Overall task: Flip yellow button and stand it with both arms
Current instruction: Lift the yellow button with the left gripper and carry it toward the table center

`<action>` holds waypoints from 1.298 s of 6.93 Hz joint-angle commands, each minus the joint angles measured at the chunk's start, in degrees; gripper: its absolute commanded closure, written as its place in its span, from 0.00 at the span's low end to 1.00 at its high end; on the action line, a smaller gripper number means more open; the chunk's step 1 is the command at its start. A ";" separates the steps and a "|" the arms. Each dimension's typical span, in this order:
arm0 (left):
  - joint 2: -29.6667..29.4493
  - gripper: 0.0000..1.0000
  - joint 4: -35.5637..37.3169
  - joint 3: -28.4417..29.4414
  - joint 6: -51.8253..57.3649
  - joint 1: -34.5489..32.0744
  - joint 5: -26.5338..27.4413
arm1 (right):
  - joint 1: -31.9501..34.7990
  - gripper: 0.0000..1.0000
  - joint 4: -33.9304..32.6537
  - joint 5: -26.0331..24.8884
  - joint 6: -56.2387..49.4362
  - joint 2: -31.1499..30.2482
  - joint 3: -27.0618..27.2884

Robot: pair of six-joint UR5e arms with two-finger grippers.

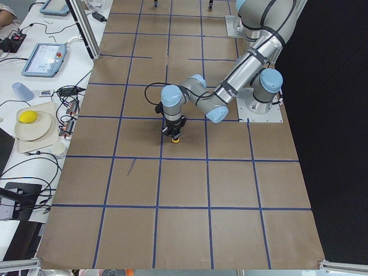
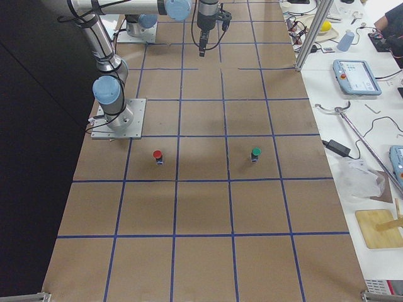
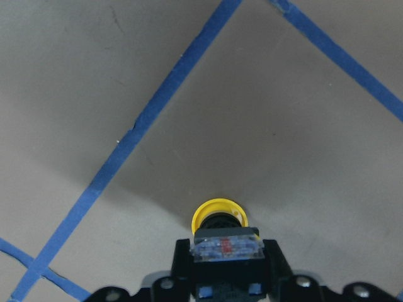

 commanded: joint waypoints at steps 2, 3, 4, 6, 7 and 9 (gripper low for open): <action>6.21 0.83 -23.59 6.68 -16.42 -7.11 -9.83 | -0.26 0.00 -0.24 -0.01 0.28 0.38 0.22; 8.33 0.83 -31.71 7.31 -29.30 -11.76 -18.64 | -0.44 0.00 -0.68 0.16 0.97 1.07 0.05; 9.83 0.83 -34.57 7.23 -39.95 -17.72 -26.82 | -1.57 0.00 -0.25 1.12 3.50 2.12 -0.74; 14.74 0.83 -37.23 6.88 -58.41 -25.92 -43.34 | -7.43 0.00 -0.16 13.09 8.51 2.22 -1.53; 16.42 0.83 -37.24 6.61 -66.35 -29.26 -51.17 | -10.86 0.00 0.02 22.48 19.15 2.83 -1.62; 17.40 0.83 -36.89 7.13 -74.74 -32.80 -70.66 | -12.22 0.00 -0.50 36.66 35.33 4.42 -3.11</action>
